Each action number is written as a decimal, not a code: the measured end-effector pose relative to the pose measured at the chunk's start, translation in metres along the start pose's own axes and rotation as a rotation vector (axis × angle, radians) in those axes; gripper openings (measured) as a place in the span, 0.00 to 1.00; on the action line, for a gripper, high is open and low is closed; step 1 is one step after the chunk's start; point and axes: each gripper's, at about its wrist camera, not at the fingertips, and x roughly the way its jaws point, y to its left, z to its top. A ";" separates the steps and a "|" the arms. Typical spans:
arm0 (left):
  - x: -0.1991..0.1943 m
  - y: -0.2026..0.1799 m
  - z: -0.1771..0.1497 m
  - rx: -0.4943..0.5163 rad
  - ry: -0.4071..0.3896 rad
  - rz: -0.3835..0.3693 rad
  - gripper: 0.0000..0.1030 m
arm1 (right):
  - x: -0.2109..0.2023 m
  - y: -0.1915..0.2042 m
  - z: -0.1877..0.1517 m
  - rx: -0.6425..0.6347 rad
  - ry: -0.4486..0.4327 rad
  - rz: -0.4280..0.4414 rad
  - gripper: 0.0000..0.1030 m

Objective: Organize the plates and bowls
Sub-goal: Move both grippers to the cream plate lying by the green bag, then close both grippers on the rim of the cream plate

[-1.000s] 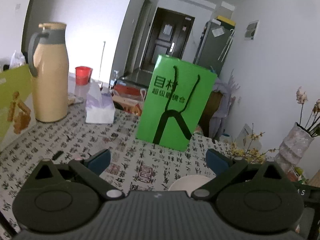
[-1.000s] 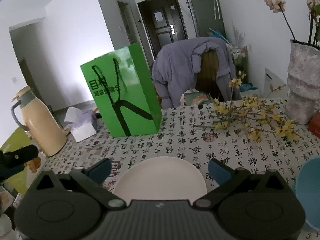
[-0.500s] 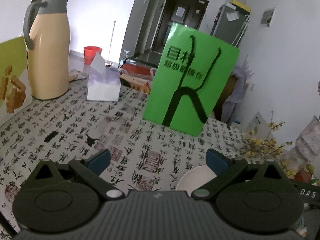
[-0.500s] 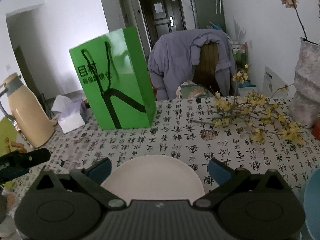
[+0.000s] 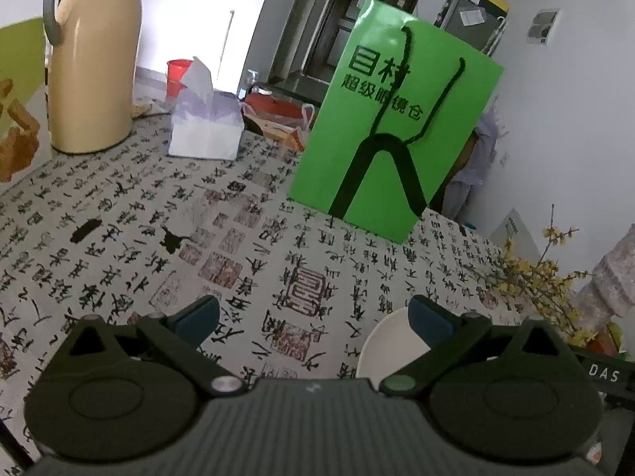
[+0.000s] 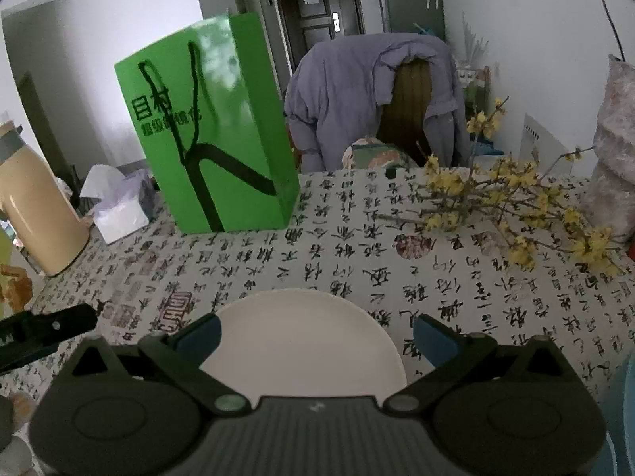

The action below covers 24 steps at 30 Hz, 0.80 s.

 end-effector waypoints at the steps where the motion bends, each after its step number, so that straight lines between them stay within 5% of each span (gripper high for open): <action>1: 0.001 0.001 0.000 -0.001 0.006 -0.005 1.00 | 0.002 0.001 0.000 -0.004 0.007 -0.001 1.00; 14: 0.022 -0.004 -0.009 0.045 0.094 -0.042 1.00 | 0.024 0.007 -0.003 -0.082 0.081 -0.065 0.99; 21: 0.040 -0.012 -0.024 0.064 0.145 -0.093 1.00 | 0.039 -0.007 -0.005 -0.106 0.146 -0.086 0.87; 24: 0.043 -0.017 -0.032 0.087 0.139 -0.095 1.00 | 0.043 -0.010 -0.007 -0.118 0.159 -0.092 0.73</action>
